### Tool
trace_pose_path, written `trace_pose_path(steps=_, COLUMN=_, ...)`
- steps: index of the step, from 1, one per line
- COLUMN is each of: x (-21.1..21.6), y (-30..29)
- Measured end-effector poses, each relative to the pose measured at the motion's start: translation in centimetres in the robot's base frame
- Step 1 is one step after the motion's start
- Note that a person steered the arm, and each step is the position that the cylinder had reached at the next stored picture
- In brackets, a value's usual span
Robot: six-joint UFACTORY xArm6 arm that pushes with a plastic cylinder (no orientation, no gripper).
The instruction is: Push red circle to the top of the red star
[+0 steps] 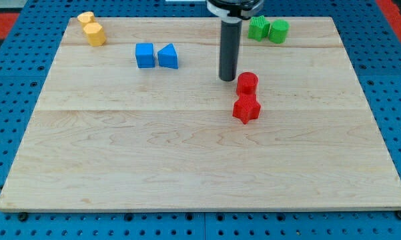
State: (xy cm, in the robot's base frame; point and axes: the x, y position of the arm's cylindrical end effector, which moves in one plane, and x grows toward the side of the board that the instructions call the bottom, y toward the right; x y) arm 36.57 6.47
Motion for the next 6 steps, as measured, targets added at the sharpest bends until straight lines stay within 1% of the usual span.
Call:
trace_pose_path(steps=1, x=0.9, y=4.1)
trace_pose_path(steps=2, x=1.3, y=5.5)
trace_pose_path(steps=3, x=3.2, y=9.1)
trace_pose_path(steps=4, x=4.5, y=6.6)
trace_pose_path(steps=5, x=4.8, y=4.4)
trace_pose_path(steps=6, x=5.4, y=7.3)
